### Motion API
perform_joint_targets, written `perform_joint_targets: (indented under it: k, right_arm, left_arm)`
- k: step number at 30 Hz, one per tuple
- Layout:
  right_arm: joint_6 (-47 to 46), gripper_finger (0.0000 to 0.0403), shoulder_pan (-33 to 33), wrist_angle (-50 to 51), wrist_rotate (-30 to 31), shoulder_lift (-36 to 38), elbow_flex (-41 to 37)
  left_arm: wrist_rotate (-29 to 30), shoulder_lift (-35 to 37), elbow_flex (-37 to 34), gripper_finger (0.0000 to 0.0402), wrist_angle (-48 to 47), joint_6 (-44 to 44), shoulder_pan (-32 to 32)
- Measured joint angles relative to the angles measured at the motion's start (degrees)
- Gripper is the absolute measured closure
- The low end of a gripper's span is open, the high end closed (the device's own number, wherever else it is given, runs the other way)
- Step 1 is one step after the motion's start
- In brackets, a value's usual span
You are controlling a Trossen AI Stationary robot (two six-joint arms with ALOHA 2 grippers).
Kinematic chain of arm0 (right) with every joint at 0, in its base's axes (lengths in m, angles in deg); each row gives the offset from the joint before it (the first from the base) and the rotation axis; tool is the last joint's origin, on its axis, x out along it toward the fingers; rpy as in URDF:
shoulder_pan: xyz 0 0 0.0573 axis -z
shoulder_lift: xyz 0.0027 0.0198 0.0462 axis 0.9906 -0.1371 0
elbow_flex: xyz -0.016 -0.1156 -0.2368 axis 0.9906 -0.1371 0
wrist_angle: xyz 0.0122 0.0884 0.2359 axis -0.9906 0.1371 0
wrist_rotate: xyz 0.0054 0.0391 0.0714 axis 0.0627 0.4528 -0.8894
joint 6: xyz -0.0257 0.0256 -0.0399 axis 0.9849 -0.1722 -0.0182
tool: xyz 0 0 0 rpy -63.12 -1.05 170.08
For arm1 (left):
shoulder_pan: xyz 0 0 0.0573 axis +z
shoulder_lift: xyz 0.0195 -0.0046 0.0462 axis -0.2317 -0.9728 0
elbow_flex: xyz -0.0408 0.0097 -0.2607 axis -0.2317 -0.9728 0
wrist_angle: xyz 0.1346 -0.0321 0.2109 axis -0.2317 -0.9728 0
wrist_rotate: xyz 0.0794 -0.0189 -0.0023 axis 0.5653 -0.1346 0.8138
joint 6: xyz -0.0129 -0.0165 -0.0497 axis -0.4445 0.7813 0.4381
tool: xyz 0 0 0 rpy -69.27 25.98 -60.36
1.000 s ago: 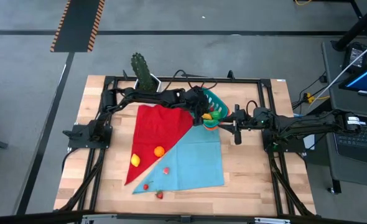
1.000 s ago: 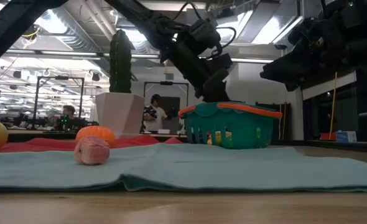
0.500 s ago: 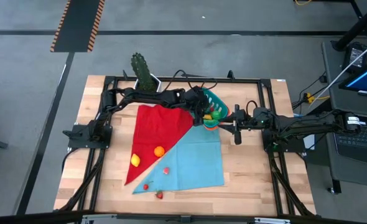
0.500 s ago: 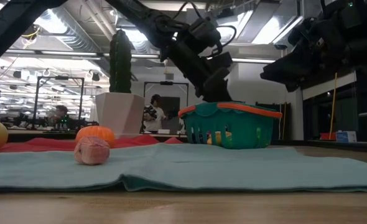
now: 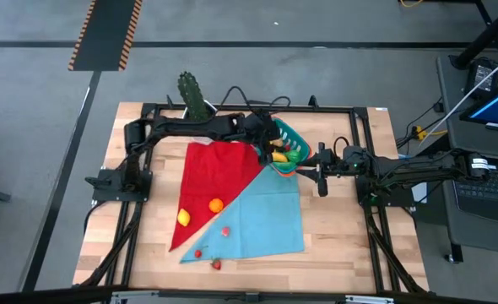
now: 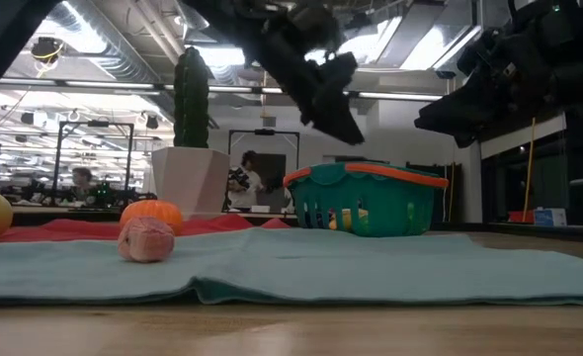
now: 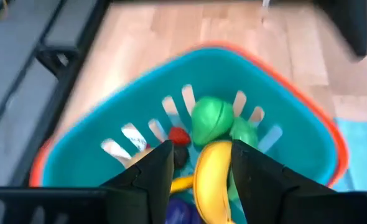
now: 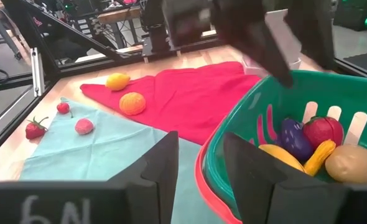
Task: Build produce basket
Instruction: Put the orange pumpkin into the blue basket
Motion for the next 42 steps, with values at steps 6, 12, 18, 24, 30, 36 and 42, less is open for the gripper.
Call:
perform_joint_targets:
  k: [6,12,18,24,30,36,42]
  right_arm:
    - [1.9,0.0273,-1.9,0.1,0.0,0.0,0.0]
    - [3.3,0.0273,-3.5,-0.8,2.2,-0.2,0.0]
    - [1.9,0.0273,-5.2,-4.9,4.1,-3.3,0.0]
    - [3.1,0.0273,-7.3,-14.6,4.1,-8.7,0.0]
    - [3.4,0.0273,-9.8,-15.5,6.8,-15.7,4.4]
    - [3.5,0.0273,-11.4,-15.1,7.1,-24.3,11.4]
    - [3.7,0.0273,-12.2,-14.9,7.1,-31.4,17.4]
  left_arm:
    - [0.0,4.9,-4.2,0.0257,-0.7,-0.4,-1.3]
    - [0.0,13.8,-18.5,0.0251,11.2,2.7,-4.3]
    - [4.0,25.5,-33.2,0.0247,20.3,5.6,-8.8]
    - [10.7,36.8,-47.0,0.0255,26.5,9.4,-14.6]
    - [16.8,46.9,-60.3,0.0263,35.1,12.7,-20.9]
    - [22.9,54.2,-67.5,0.0262,36.5,14.4,-28.0]
    - [27.5,60.4,-72.2,0.0253,36.1,14.7,-35.3]
